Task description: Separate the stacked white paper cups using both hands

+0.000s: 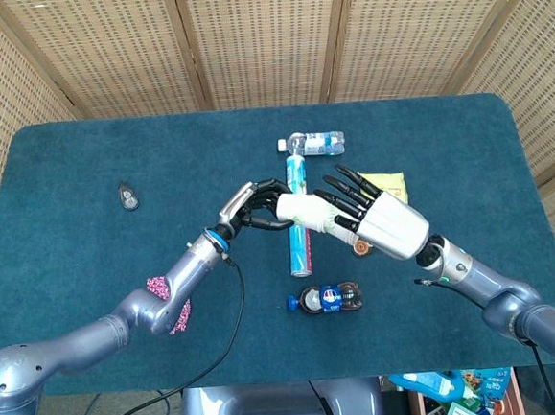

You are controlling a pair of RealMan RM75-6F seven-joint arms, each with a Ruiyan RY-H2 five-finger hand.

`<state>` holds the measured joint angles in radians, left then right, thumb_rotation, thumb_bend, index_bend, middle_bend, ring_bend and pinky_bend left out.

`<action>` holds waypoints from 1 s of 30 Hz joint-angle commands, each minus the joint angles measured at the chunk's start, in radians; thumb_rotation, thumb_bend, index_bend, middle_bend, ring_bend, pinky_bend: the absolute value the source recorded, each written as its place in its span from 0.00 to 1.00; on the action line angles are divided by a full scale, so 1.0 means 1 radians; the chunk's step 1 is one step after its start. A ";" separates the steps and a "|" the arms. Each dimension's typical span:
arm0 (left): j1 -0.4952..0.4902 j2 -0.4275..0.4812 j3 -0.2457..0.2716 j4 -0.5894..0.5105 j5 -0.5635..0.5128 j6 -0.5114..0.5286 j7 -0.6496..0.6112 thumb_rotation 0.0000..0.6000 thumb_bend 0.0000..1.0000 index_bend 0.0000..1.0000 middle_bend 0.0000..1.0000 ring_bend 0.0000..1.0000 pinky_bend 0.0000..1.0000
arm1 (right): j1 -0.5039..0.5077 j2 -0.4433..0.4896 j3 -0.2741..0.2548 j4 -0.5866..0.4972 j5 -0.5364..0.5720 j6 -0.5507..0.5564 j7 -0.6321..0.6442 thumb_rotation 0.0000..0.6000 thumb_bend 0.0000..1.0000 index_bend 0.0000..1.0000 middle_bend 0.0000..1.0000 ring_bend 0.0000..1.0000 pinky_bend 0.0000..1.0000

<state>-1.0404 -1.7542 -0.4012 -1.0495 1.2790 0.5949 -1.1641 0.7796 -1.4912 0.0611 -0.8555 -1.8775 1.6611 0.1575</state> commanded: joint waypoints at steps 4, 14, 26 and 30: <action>0.031 0.052 0.021 0.014 0.030 0.009 -0.018 1.00 0.17 0.46 0.48 0.50 0.48 | -0.034 0.025 -0.010 0.024 0.003 0.041 0.002 1.00 0.70 0.75 0.29 0.13 0.04; 0.116 0.223 0.104 0.072 0.120 0.124 0.139 1.00 0.17 0.46 0.48 0.50 0.48 | -0.069 0.130 -0.056 0.052 -0.019 0.038 -0.032 1.00 0.70 0.75 0.30 0.14 0.04; 0.208 0.322 0.238 0.092 0.174 0.236 0.629 1.00 0.17 0.46 0.48 0.50 0.48 | -0.020 0.233 -0.177 0.008 -0.109 -0.223 -0.215 1.00 0.70 0.75 0.30 0.15 0.06; 0.231 0.294 0.266 0.113 0.147 0.232 0.819 1.00 0.17 0.46 0.48 0.50 0.48 | -0.008 0.218 -0.201 0.000 -0.112 -0.323 -0.267 1.00 0.70 0.75 0.30 0.15 0.06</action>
<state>-0.8399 -1.4536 -0.1737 -0.9531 1.4379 0.8176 -0.4754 0.7584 -1.2715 -0.1158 -0.8419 -1.9803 1.3932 -0.0693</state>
